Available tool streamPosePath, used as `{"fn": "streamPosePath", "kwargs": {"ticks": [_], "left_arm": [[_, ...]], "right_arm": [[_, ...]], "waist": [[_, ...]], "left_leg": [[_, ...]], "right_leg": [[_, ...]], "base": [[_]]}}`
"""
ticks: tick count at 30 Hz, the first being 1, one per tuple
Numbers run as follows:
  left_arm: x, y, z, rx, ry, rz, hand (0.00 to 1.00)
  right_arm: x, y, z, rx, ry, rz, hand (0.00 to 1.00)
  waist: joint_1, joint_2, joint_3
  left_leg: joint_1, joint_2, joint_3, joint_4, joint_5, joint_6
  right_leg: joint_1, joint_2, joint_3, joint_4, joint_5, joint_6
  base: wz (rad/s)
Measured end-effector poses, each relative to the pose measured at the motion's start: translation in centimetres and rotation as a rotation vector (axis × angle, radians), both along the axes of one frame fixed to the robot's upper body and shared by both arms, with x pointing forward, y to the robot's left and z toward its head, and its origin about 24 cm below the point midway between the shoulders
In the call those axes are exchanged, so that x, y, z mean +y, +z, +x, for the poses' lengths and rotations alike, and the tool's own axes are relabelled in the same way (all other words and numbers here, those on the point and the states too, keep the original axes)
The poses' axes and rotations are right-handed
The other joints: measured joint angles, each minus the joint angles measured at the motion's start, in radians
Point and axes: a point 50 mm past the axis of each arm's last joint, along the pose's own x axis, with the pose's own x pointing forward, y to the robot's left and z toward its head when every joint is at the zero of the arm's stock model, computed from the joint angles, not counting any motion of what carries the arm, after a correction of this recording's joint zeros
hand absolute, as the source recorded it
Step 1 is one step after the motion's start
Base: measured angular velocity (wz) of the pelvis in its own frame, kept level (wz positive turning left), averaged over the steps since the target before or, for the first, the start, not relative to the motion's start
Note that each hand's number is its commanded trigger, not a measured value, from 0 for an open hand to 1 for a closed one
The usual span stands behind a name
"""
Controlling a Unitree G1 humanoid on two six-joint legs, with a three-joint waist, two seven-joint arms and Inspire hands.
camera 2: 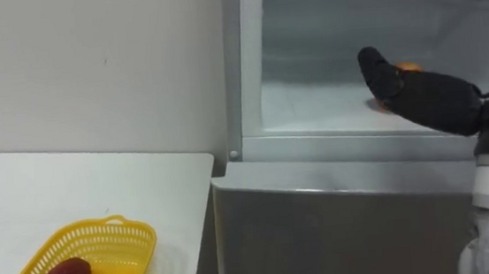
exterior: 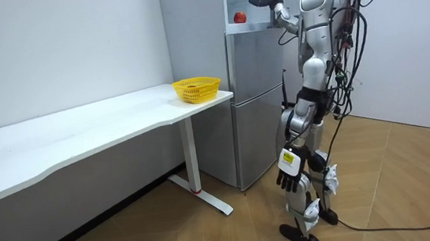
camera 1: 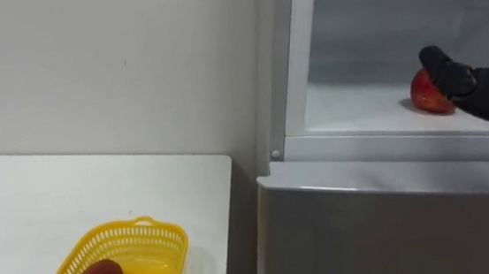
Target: Retrieve from the upper fridge
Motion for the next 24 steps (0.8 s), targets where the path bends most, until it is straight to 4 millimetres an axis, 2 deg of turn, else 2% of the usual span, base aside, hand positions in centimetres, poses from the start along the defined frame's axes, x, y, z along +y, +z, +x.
{"fn": "streamPosePath", "kwargs": {"ticks": [3, 7, 13, 18, 24], "left_arm": [[0.2, 0.1, 0.4, -0.018, 0.013, 0.003, 0.00], [0.4, 0.2, 0.7, -0.035, 0.020, 0.008, 0.00], [0.6, 0.2, 0.7, -0.023, 0.031, 0.016, 0.00], [0.9, 0.4, 1.0, -0.038, 0.041, 0.018, 0.00], [1.8, 0.9, 1.3, -0.059, 0.030, 0.038, 0.00]], "right_arm": [[-0.9, -0.9, 0.7, 0.066, 0.006, 0.041, 0.00], [-1.8, -1.6, 1.5, 0.139, -0.013, 0.038, 0.00], [-3.3, -0.4, 3.0, 0.177, -0.019, 0.060, 0.00], [-4.0, 1.6, 4.1, 0.193, -0.024, 0.012, 0.00], [-5.4, 1.1, 4.9, 0.279, -0.051, 0.019, 0.00]], "waist": [[0.002, -0.012, 0.0043], [0.002, -0.026, -0.0004], [0.002, -0.031, -0.0029], [0.004, -0.038, -0.0031], [0.026, -0.062, -0.0018]], "left_leg": [[-0.003, 0.000, -0.003, 0.000, 0.000, 0.000], [-0.017, 0.000, -0.003, 0.002, 0.000, 0.000], [-0.029, -0.004, -0.004, 0.005, 0.000, 0.000], [-0.027, -0.007, -0.014, 0.005, 0.001, 0.000], [-0.015, -0.011, -0.031, 0.005, 0.001, 0.000]], "right_leg": [[-0.001, 0.000, -0.002, -0.001, 0.000, 0.000], [-0.015, 0.000, -0.008, -0.002, 0.000, 0.000], [-0.024, -0.003, -0.029, -0.003, 0.000, 0.000], [-0.020, -0.007, -0.051, -0.003, 0.000, 0.000], [-0.002, -0.007, -0.056, -0.004, 0.000, 0.001]], "base": [[0.04], [0.02], [0.03], [0.04], [0.09]]}}
